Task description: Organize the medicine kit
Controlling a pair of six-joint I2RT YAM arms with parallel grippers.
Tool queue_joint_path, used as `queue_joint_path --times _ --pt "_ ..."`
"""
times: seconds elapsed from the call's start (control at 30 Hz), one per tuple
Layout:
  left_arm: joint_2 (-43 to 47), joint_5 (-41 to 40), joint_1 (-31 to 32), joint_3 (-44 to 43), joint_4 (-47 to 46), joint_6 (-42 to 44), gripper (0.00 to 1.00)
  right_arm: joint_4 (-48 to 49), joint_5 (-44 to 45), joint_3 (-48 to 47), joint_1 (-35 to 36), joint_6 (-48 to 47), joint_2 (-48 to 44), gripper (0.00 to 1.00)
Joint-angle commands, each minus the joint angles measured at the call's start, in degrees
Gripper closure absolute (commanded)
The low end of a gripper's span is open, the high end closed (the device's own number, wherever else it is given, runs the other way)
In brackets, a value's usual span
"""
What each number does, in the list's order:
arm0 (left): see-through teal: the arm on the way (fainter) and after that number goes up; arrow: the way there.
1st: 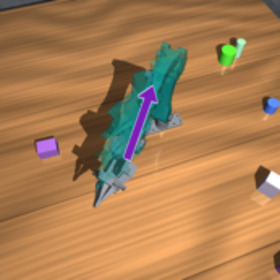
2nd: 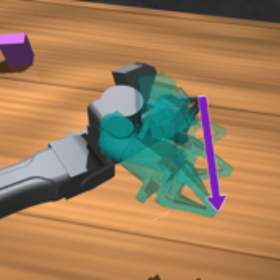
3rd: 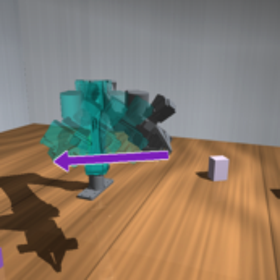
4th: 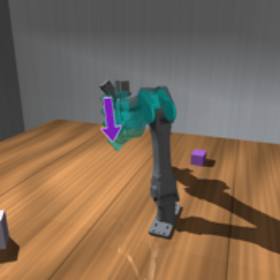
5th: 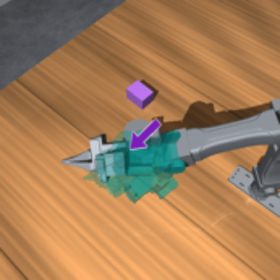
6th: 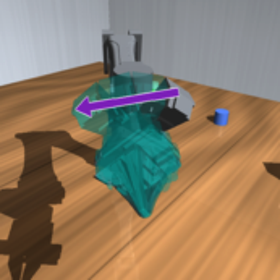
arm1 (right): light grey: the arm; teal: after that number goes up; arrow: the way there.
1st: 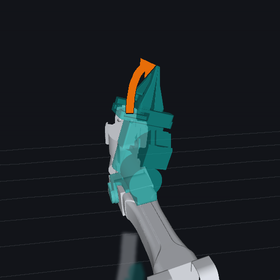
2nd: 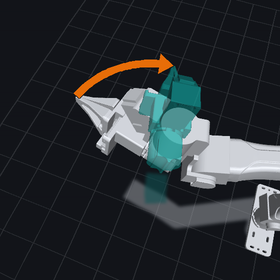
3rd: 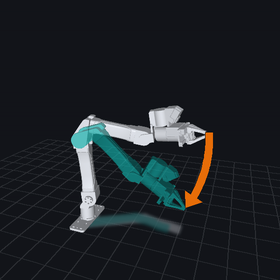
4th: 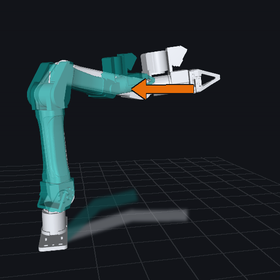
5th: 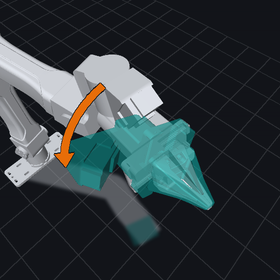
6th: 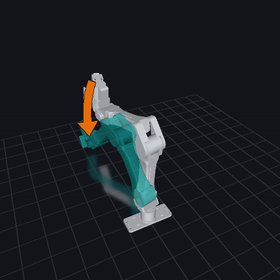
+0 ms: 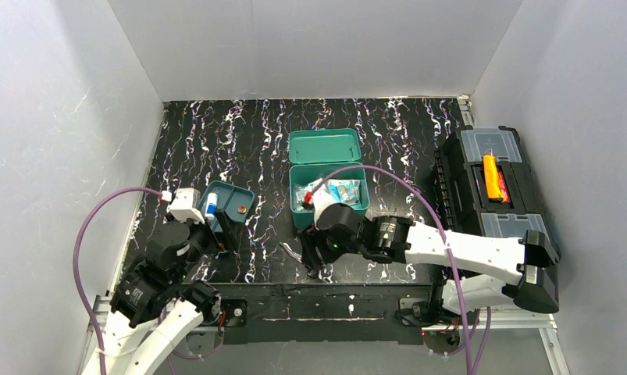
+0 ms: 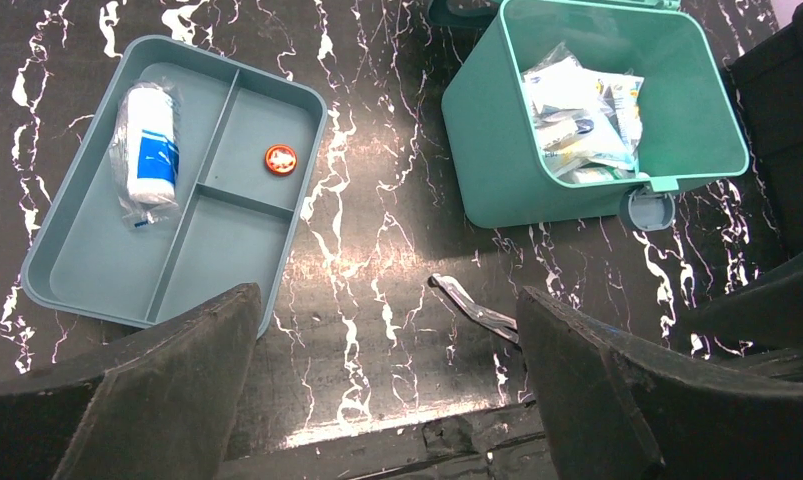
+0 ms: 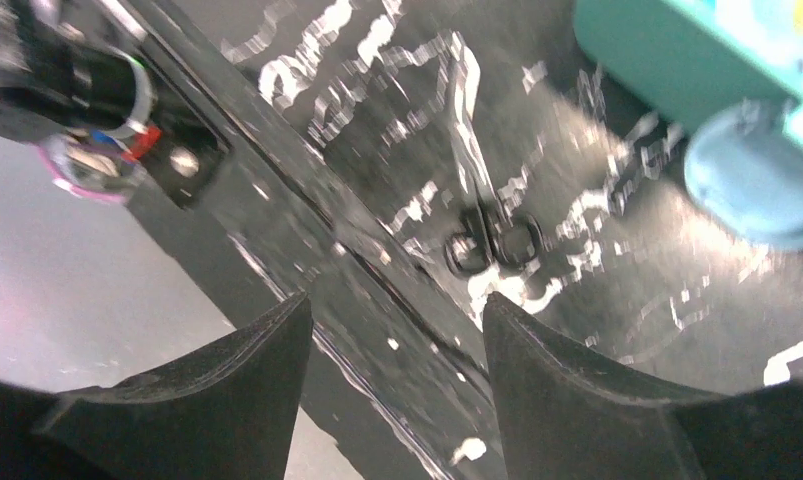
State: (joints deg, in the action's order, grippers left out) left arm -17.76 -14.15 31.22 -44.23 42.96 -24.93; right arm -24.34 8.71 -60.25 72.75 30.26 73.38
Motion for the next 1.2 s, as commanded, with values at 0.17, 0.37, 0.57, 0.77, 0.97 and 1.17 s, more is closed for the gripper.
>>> queue_joint_path --times 0.17,0.37,0.57,0.77,0.97,1.17 --pt "-3.12 0.57 -0.31 0.04 0.46 0.21 0.0 -2.06 6.15 10.35 0.2 11.06 -0.74 0.3" --pt "-3.42 0.87 -0.29 0.17 0.35 0.19 0.0 -2.93 11.34 8.23 0.12 14.7 6.34 0.31" --pt "-3.51 1.25 -0.29 0.15 0.2 0.32 0.0 -2.99 13.92 3.84 0.07 17.26 14.04 0.39" --pt "-3.48 1.65 -0.32 0.24 0.04 0.41 0.01 -1.43 16.97 2.21 -0.26 19.35 16.14 0.49" --pt "-3.48 1.94 -0.3 0.28 -0.16 0.58 0.01 -1.13 16.92 1.13 -2.0 20.25 18.62 0.7" --pt "-3.44 1.85 -0.37 0.28 -0.25 0.58 0.0 -1.36 17.35 0.69 -2.61 20.93 21.68 0.79"
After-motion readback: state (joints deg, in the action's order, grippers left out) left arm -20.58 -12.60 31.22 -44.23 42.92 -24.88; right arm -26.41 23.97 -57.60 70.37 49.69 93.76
